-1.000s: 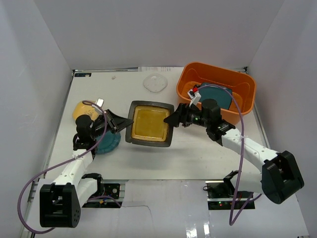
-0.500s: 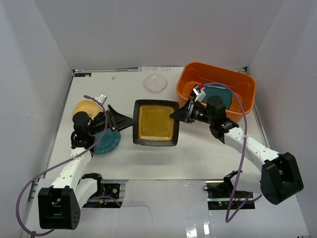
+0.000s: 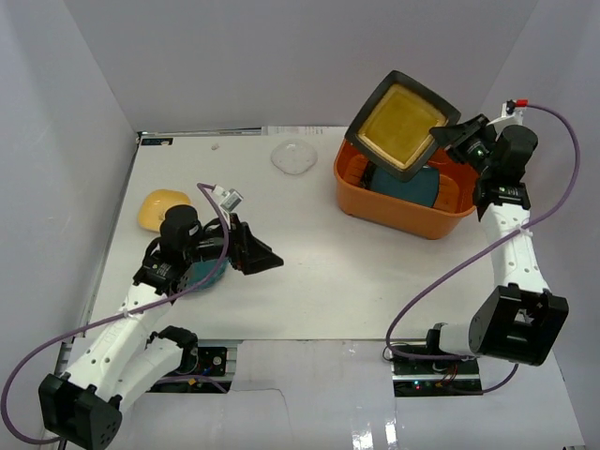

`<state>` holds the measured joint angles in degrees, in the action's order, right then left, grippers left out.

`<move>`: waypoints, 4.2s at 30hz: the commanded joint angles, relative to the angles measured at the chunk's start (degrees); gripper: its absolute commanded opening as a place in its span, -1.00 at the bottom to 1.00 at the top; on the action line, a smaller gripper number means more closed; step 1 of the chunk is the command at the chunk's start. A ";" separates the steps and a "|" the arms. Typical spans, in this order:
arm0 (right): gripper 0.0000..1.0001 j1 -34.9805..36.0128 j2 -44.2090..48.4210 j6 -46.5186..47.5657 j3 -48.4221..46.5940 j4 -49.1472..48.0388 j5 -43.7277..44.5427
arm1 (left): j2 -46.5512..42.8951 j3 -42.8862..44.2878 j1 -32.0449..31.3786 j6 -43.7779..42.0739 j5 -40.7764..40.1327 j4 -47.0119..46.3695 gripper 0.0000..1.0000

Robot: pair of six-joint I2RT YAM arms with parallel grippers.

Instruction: Place the plates into the plastic bin on the countertop

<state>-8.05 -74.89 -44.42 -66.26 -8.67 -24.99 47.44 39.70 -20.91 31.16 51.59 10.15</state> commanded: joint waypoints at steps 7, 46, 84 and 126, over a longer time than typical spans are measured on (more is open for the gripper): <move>-0.85 -5.39 -10.70 6.26 -7.91 6.80 -0.94 | -8.93 0.03 -8.97 -12.70 -22.66 9.71 0.96; 0.94 7.33 -0.10 22.28 -3.81 20.28 19.44 | -13.07 2.30 -10.47 -10.86 -42.44 12.00 0.96; -0.33 69.75 -61.34 -26.40 -10.04 -35.87 20.77 | -20.98 10.13 -10.38 -10.94 -62.40 16.92 0.96; -0.85 -3.45 7.14 -1.45 10.54 -5.22 7.42 | -12.64 5.47 -10.38 -4.09 -53.53 10.59 0.96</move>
<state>-9.37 -67.94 -43.33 -50.94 -6.66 -7.90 33.47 45.39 -31.24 26.24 -3.77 23.03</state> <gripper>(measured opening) 0.117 0.978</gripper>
